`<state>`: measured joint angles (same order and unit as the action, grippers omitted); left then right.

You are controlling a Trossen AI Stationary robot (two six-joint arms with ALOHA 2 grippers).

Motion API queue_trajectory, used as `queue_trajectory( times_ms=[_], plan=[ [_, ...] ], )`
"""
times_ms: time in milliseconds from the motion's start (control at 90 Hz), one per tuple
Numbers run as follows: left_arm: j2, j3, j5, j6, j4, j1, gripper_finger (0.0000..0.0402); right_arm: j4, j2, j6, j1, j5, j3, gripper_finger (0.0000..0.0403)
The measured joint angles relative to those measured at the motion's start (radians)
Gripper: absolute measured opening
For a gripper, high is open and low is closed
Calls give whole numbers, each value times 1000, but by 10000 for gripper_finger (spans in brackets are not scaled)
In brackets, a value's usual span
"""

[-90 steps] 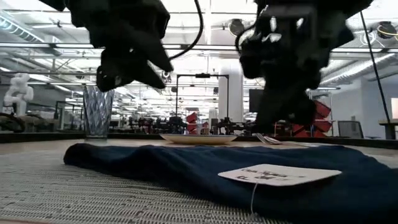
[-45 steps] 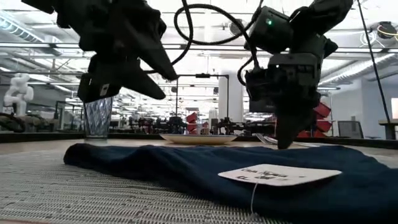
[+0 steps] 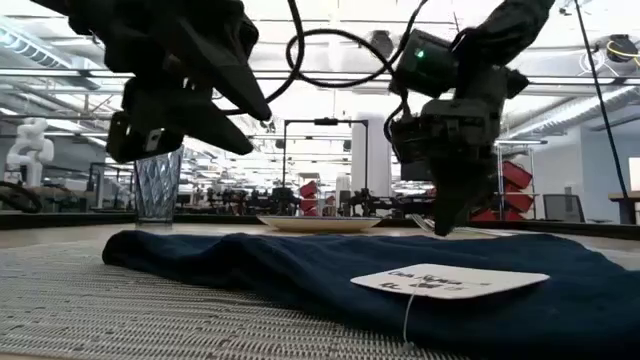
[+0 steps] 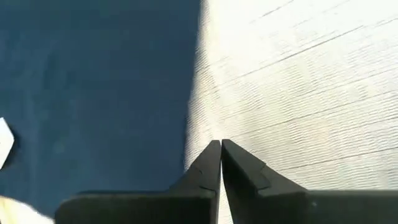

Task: Set table place
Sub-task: Fold the blue table napkin

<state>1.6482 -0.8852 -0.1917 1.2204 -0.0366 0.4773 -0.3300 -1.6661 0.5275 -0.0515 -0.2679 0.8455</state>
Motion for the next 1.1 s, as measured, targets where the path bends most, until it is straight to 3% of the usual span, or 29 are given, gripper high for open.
queue_trajectory(
  times_ms=[200,400,622,1100],
  plan=[
    [42,-1,0,19,-11,37,111,19,-11,-44,-54,-122,0,0],
    [148,-53,5,39,-94,59,111,29,-20,-52,-45,-131,0,0],
    [268,-131,116,32,-82,76,111,24,-20,-58,-45,-138,0,0],
    [290,-159,136,56,4,75,111,71,-111,-49,4,-224,2,0]
  ],
)
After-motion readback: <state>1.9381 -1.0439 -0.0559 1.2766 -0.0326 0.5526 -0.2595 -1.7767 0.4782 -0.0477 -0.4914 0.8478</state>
